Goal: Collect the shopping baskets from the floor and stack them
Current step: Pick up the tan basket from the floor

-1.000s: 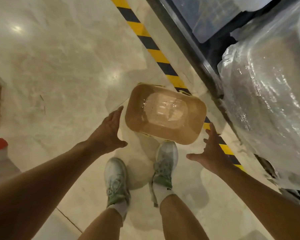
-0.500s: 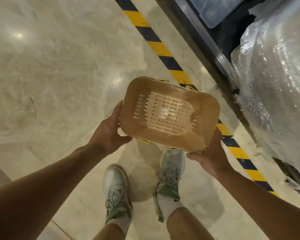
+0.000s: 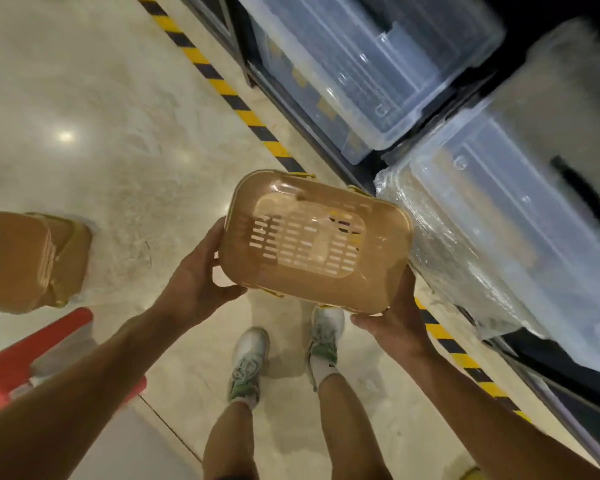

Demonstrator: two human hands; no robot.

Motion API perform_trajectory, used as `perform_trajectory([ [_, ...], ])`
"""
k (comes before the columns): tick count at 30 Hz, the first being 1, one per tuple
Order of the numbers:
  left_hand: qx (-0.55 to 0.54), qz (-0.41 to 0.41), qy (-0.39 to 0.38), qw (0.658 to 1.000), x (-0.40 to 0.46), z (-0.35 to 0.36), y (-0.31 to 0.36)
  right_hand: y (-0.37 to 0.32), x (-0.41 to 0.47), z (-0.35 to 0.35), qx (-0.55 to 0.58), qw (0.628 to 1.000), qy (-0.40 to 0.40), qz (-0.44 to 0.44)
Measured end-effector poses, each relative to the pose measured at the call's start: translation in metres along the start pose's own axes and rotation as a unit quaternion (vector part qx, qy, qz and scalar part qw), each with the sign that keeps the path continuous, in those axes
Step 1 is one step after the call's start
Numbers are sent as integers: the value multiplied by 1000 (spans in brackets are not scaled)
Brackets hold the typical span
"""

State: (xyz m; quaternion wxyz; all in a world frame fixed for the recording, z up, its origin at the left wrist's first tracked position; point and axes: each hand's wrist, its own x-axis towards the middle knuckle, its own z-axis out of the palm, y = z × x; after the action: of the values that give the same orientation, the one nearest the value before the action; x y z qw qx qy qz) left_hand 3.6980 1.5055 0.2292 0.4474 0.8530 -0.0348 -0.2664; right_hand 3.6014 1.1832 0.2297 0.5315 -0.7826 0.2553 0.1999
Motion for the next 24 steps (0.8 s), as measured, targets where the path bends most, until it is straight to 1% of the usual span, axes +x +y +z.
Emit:
perform_trajectory([
  [5,-19,33,-17,999,-42,-46,42,-58,-52,-1,-8,1000,25,5],
  [8,-25,30,-20,999,-72,-69,59,-77,-87,4,-1,999,35,8],
  [11,-13,45,-49,998,-103,-92,83,-100,-137,1,4,999,34,31],
  [15,-4,68,-86,994,-140,-115,126,-130,-214,-14,25,998,60,27],
  [18,16,99,-115,988,-169,-125,170,-147,-273,-25,68,993,88,25],
  [20,15,117,-137,984,-184,-126,195,-148,-307,-32,125,986,108,14],
  [22,25,145,-157,977,-194,-121,211,-146,-337,-39,148,979,139,8],
  [24,32,150,-183,971,-202,-111,224,-143,-365,-46,168,974,149,0],
])
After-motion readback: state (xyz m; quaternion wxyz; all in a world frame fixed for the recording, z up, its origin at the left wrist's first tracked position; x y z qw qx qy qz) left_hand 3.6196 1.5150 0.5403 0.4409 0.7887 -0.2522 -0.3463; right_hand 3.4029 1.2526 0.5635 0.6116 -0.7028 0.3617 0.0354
